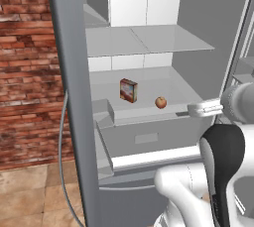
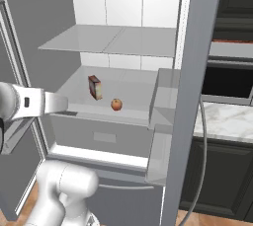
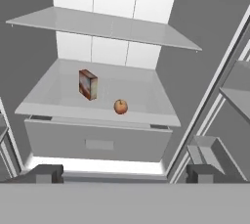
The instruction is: Place the mustard and mustard from the counter to the top shelf of the fridge. If the existing items in the fridge are on the top shelf, move them to other shelves.
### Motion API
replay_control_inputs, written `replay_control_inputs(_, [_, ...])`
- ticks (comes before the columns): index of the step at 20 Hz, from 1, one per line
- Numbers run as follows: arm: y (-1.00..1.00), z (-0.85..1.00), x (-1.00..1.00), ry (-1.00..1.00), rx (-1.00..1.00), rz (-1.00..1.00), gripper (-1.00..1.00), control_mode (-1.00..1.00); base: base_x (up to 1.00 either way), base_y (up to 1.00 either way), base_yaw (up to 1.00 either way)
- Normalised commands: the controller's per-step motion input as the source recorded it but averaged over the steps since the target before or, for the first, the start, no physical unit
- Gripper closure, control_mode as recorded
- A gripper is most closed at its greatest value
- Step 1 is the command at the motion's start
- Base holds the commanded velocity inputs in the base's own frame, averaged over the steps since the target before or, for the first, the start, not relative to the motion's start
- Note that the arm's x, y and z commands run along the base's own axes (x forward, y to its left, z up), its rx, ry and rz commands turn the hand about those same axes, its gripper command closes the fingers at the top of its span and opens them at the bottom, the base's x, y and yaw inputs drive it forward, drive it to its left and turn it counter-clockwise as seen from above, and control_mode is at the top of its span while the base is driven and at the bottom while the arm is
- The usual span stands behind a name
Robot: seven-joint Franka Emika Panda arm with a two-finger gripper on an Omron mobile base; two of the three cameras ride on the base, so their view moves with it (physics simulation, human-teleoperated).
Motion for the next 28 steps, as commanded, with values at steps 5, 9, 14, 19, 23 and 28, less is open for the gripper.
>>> replay_control_inputs(5, [0.00,0.00,0.02,-0.16,0.00,0.00,-1.00,-1.00,0.00,0.00,0.00])
replay_control_inputs(9, [0.00,0.00,0.00,-0.09,0.00,0.00,-1.00,-1.00,0.00,0.00,0.00])
replay_control_inputs(14, [0.00,0.00,-0.06,0.00,0.00,0.00,-1.00,-1.00,0.00,0.00,0.00])
replay_control_inputs(19, [0.00,0.00,0.00,0.00,0.00,0.00,-1.00,1.00,-0.87,0.00,0.06])
replay_control_inputs(23, [0.00,0.00,0.00,0.00,0.00,0.00,-1.00,1.00,-1.00,0.00,0.10])
replay_control_inputs(28, [0.00,0.00,0.00,0.00,0.00,0.00,-1.00,1.00,-1.00,0.00,0.02])
